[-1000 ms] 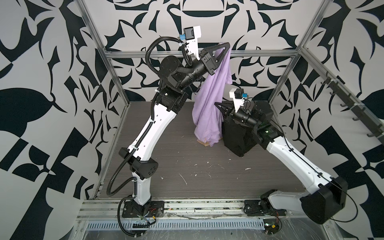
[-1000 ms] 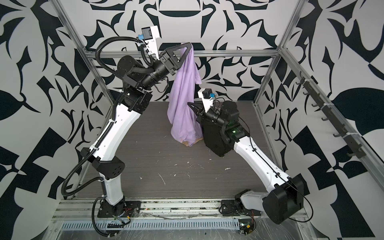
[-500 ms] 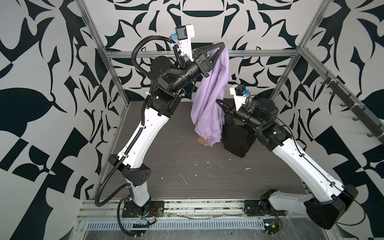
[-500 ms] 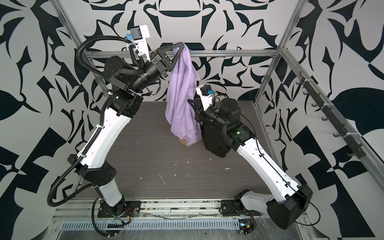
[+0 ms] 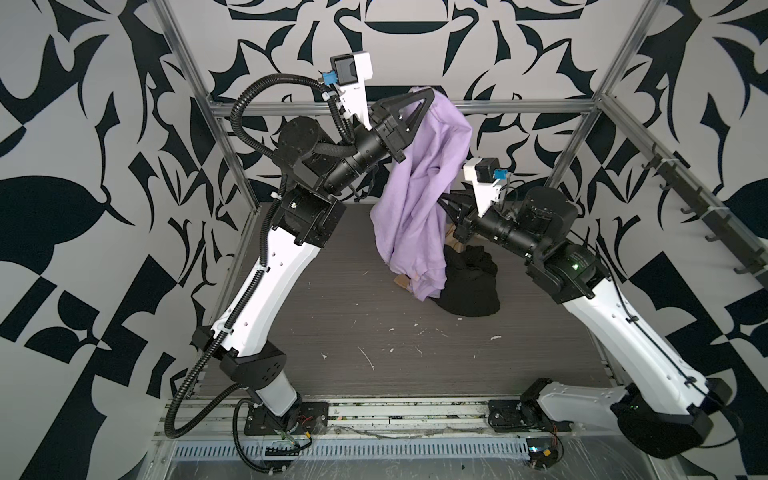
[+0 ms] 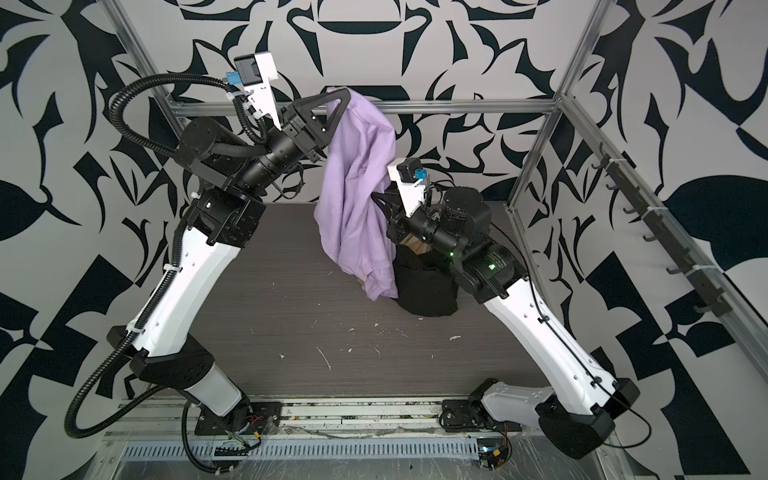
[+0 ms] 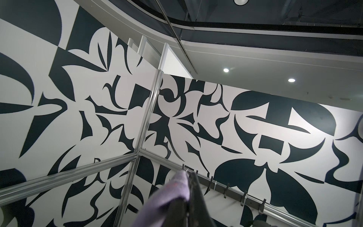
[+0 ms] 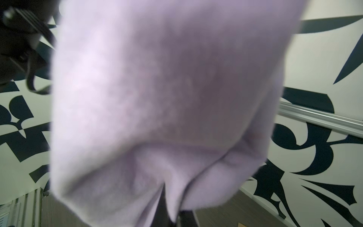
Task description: Pick out a specific cloth from the pile
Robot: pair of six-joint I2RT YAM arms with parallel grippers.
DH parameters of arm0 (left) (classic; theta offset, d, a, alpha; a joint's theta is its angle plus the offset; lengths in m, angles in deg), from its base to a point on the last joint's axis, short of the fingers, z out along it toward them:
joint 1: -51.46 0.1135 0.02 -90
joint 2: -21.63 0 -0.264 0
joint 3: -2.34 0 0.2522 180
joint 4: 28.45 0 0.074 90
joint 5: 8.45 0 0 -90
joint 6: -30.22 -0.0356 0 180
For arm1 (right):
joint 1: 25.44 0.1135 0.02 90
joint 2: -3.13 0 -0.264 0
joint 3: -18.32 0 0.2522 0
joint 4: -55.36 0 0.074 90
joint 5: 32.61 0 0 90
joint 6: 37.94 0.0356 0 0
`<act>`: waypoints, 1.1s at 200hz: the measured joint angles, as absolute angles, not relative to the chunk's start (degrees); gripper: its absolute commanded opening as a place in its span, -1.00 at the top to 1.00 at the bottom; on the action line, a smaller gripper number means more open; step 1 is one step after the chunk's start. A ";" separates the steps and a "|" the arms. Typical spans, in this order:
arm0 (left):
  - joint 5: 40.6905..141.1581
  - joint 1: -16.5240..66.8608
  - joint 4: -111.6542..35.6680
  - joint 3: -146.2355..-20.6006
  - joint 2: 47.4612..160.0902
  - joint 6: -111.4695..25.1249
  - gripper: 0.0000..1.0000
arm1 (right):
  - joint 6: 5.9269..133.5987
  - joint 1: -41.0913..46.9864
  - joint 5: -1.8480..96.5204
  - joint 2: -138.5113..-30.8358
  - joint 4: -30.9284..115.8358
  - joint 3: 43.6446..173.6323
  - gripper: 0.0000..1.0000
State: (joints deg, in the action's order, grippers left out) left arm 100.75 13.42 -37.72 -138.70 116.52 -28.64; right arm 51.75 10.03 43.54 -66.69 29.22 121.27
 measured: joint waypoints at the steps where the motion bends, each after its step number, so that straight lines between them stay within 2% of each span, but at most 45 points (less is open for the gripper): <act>1: 100.73 13.44 -37.79 -138.70 116.52 -28.67 1.00 | 51.72 10.03 43.54 -66.72 29.09 121.40 1.00; 61: 100.40 14.01 -41.42 -143.12 116.55 -29.80 1.00 | 51.16 11.38 44.42 -70.39 25.51 134.32 1.00; 119: 99.64 14.14 -43.99 -143.64 116.18 -31.77 1.00 | 50.54 15.78 45.03 -71.37 24.37 136.49 1.00; 220: 96.23 15.38 -47.93 -127.99 101.60 -36.18 1.00 | 49.01 28.41 48.57 -74.08 23.45 133.91 1.00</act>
